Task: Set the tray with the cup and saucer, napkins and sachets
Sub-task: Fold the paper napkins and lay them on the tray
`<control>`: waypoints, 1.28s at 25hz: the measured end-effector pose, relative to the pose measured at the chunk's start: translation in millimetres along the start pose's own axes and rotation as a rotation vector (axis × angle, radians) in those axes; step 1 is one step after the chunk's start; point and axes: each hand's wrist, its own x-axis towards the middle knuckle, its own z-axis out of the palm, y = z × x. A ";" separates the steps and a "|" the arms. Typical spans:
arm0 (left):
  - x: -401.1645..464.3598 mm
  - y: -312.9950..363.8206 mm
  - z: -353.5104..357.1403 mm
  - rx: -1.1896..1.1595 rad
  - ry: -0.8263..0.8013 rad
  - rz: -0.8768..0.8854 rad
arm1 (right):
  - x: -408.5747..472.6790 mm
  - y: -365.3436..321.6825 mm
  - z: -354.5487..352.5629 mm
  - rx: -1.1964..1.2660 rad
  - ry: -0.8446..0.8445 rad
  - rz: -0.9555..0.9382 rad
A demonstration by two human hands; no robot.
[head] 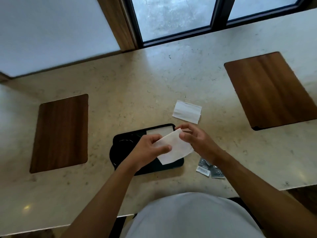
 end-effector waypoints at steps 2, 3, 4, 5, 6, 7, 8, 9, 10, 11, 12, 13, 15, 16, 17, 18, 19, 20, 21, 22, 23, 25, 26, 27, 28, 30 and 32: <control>-3.7 -10.3 0.8 0.014 0.047 -0.085 | 1.7 16.1 7.6 -0.086 -0.038 0.060; -5.0 -15.1 1.4 0.027 0.097 -0.131 | 3.8 23.6 12.0 -0.126 -0.016 0.088; -5.3 -19.1 1.2 0.025 0.152 -0.178 | 6.3 29.4 16.3 -0.127 0.039 0.123; -4.7 -23.0 -0.1 0.005 0.201 -0.215 | 8.8 34.2 19.1 -0.106 0.104 0.156; -3.0 -26.0 -1.9 -0.022 0.240 -0.236 | 11.3 37.5 20.9 -0.089 0.158 0.177; -1.2 -28.1 -3.6 -0.027 0.273 -0.241 | 13.7 39.7 21.9 -0.094 0.194 0.189; 1.5 -29.7 -5.7 0.016 0.309 -0.230 | 16.2 40.8 22.7 -0.119 0.210 0.201; 5.0 -30.6 -7.1 0.107 0.341 -0.209 | 18.0 41.7 22.8 -0.152 0.219 0.217; 8.9 -30.6 -8.1 0.215 0.362 -0.183 | 19.9 42.4 22.8 -0.185 0.225 0.233; 13.5 -30.0 -9.2 0.306 0.371 -0.154 | 22.9 43.2 22.9 -0.211 0.235 0.249; 19.0 -29.4 -10.1 0.373 0.369 -0.128 | 25.9 43.6 22.8 -0.226 0.251 0.269; 25.4 -29.2 -10.7 0.420 0.362 -0.106 | 29.1 43.7 22.2 -0.234 0.267 0.289; 37.8 -29.2 -13.1 0.481 0.344 -0.092 | 35.2 45.4 20.8 -0.240 0.300 0.321; 43.7 -29.8 -14.7 0.506 0.333 -0.092 | 37.8 47.0 20.6 -0.246 0.315 0.333; 48.6 -31.4 -15.7 0.536 0.319 -0.090 | 39.4 49.3 21.0 -0.256 0.325 0.342; 52.7 -33.4 -16.3 0.571 0.303 -0.086 | 40.6 51.8 21.6 -0.267 0.334 0.350; 56.9 -35.3 -16.8 0.605 0.289 -0.080 | 42.4 54.2 21.8 -0.279 0.342 0.356; 60.6 -36.7 -17.6 0.636 0.279 -0.077 | 44.2 56.3 22.2 -0.289 0.350 0.361; 63.9 -37.7 -18.8 0.663 0.275 -0.076 | 46.2 58.0 23.0 -0.300 0.356 0.365; 67.5 -38.1 -20.5 0.687 0.274 -0.077 | 48.2 59.1 23.9 -0.315 0.362 0.368; 71.4 -38.3 -22.7 0.706 0.275 -0.077 | 50.6 60.0 24.8 -0.336 0.368 0.367; 79.5 -39.7 -27.3 0.750 0.273 -0.078 | 55.3 60.9 27.2 -0.388 0.385 0.360; 82.9 -40.7 -29.1 0.773 0.274 -0.077 | 57.1 60.6 28.5 -0.418 0.395 0.354; 86.2 -42.0 -30.5 0.790 0.278 -0.077 | 58.7 59.8 29.7 -0.449 0.404 0.349; 89.7 -43.8 -31.8 0.801 0.280 -0.081 | 60.5 59.0 30.5 -0.477 0.412 0.345; 95.6 -48.0 -33.8 0.826 0.280 -0.092 | 64.5 58.0 31.8 -0.519 0.433 0.343; 100.4 -51.5 -35.9 0.854 0.279 -0.100 | 69.1 56.8 32.0 -0.576 0.453 0.357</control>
